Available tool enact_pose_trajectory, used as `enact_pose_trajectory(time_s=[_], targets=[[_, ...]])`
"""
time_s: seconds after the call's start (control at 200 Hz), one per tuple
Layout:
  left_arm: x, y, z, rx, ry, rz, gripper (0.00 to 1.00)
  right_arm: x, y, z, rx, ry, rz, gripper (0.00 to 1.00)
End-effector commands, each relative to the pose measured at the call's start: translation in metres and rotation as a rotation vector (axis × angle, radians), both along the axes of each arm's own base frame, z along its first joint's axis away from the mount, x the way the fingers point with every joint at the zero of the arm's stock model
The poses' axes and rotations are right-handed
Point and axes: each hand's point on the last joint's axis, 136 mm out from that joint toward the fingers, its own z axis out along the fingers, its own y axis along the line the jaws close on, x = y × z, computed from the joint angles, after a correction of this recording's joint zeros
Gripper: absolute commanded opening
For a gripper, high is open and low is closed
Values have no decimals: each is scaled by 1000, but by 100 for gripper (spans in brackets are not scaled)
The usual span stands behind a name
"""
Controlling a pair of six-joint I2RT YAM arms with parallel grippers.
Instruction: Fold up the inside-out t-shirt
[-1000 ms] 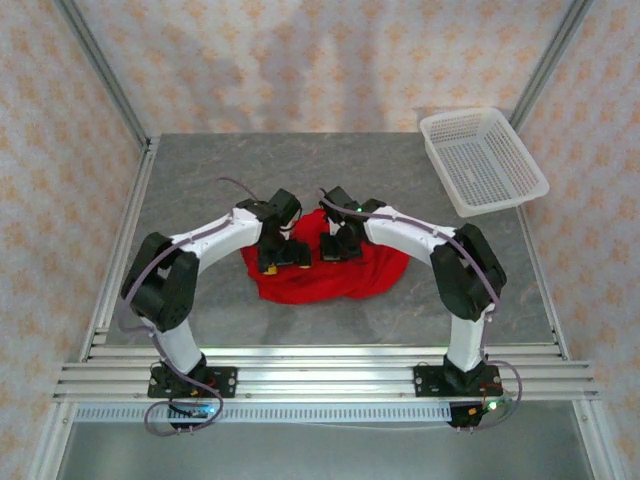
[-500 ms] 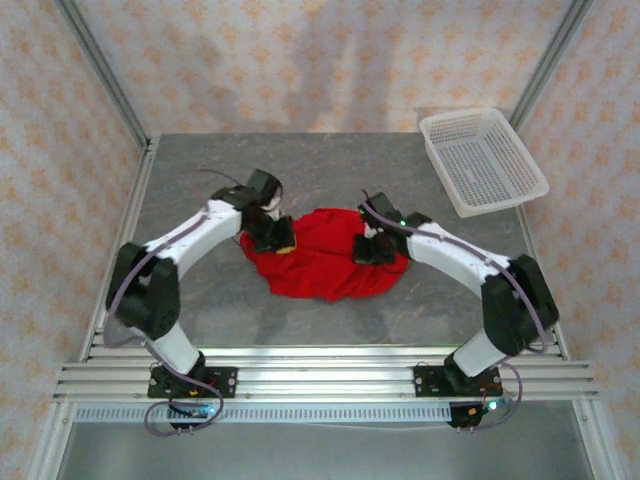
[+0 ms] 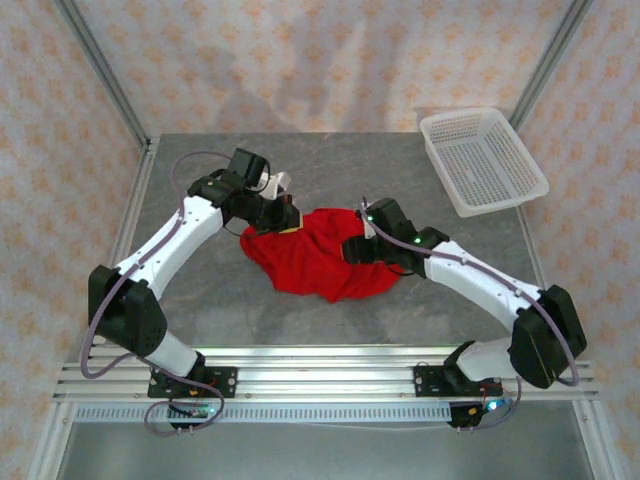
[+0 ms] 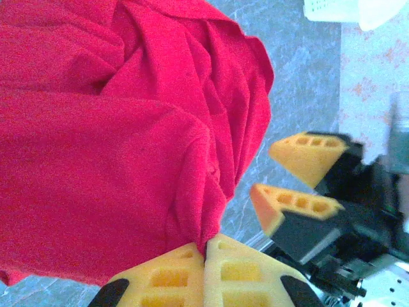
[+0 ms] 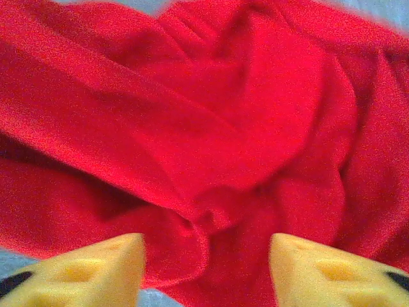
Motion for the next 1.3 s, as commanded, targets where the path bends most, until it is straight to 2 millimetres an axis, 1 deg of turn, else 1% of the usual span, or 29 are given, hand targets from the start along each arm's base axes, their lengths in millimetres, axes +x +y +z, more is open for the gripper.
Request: enact_pose_trajectory(time_s=[0.0,0.095,0.155,0.205,0.295,0.32,0.35,0.37,0.375,0.38,0.41,0.43,0.435,0.44,0.46,0.475,0.53,0.575,0.635,0.701,0.771,0.826,0.886,0.956,1.036,1.106,1.161,1.221,1.296], targets=[[-10,-8,21,-17,-51,-87,0,14,28,30,13,-210,198,72],[-11,-12,22,-14,-55,-99,0,22,43,24,0,-190,259,73],[-10,-13,22,-7,-58,-94,0,21,58,19,17,-150,330,73],[-10,-14,22,-10,-59,-97,0,23,67,15,30,-123,349,72],[-10,-16,24,-12,-67,-102,0,33,78,4,30,-87,341,68],[-10,-15,26,-8,-73,-101,0,37,80,-1,22,-79,329,65],[-9,-14,25,0,-76,-99,0,42,81,-5,15,-75,310,57],[-9,-13,25,6,-77,-97,0,44,81,-8,10,-70,302,49],[-9,-13,26,7,-79,-96,0,44,81,-8,10,-70,302,49],[-9,-12,26,9,-81,-95,0,45,81,-9,7,-67,300,44],[-8,-8,24,30,-84,-86,0,46,82,-7,6,-59,298,28],[-8,-3,22,56,-84,-73,0,46,82,-4,11,-54,294,16],[-7,-2,22,63,-84,-70,0,45,82,-2,14,-50,294,11],[-7,-1,22,70,-85,-66,0,45,82,-2,14,-50,294,11],[-6,7,18,109,-82,-44,0,43,82,4,26,-45,297,3],[-5,15,14,145,-75,-23,0,41,82,10,38,-42,301,0],[-2,47,-2,277,-46,61,0,28,83,36,119,-20,334,0],[-1,73,-16,367,-20,117,0,10,85,72,257,8,379,0],[2,95,-31,445,-22,149,0,-13,86,115,432,39,428,0],[12,107,-41,498,-47,171,6,-31,87,149,577,62,452,0],[25,106,-43,491,-59,185,18,-40,88,168,684,93,450,0],[36,98,-35,447,-84,202,32,-42,89,172,723,112,442,0],[45,92,-21,400,-124,232,46,-36,88,166,711,115,402,0],[48,93,-1,372,-174,271,57,-29,86,158,691,115,362,0],[38,102,22,361,-235,321,60,-19,81,149,651,113,296,0],[20,111,39,346,-276,376,61,-9,75,137,593,112,228,0],[2,119,44,337,-288,426,61,-4,73,130,567,113,202,0],[-18,124,45,319,-278,481,61,0,72,124,548,121,182,0],[-40,119,47,269,-273,522,59,5,73,120,537,126,170,0]])
